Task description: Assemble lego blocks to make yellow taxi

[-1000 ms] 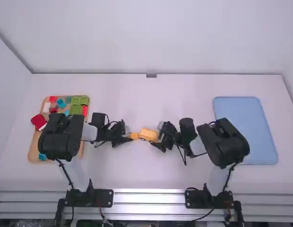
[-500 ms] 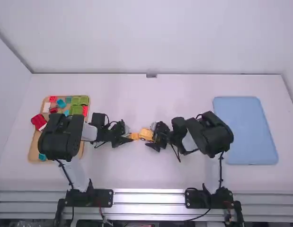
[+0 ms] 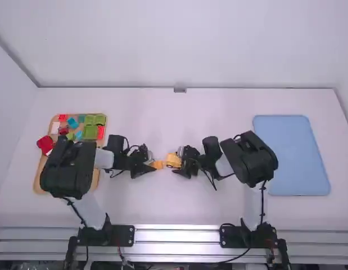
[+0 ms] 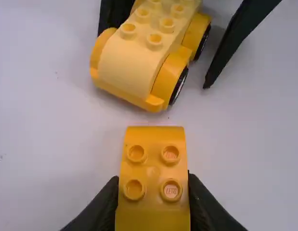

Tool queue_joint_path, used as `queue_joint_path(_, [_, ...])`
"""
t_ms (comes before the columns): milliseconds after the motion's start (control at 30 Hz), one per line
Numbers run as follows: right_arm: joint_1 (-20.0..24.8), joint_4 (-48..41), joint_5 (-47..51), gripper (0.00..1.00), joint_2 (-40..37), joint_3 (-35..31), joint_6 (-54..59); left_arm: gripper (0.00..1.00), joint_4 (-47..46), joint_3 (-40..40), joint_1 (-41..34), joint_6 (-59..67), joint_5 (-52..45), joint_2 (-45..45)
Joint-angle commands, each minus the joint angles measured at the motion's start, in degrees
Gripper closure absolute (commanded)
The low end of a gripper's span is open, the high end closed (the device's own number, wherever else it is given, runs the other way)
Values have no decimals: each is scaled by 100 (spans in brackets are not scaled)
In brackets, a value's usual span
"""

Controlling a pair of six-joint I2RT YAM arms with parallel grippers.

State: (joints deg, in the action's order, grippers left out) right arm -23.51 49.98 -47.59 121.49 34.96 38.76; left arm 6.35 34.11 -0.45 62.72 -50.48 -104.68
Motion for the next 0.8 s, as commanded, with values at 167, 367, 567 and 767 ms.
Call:
queue_joint_path(167, [673, -96, -750, 9, 83, -286, 485, 97, -450, -63, 2, -332, 341, 723])
queue_joint_path(367, [658, -114, -1019, 10, 452, 55, 479, 98, -710, -66, 2, -330, 332, 1075])
queue_joint_path(567, [752, -144, -1886, 10, 822, 560, 575, 98, -938, -63, 2, -297, 20, 1423])
queue_joint_path(767, [566, -140, -1794, 9, 909, 811, 564, 98, -922, -63, 0, -295, -79, 1733])
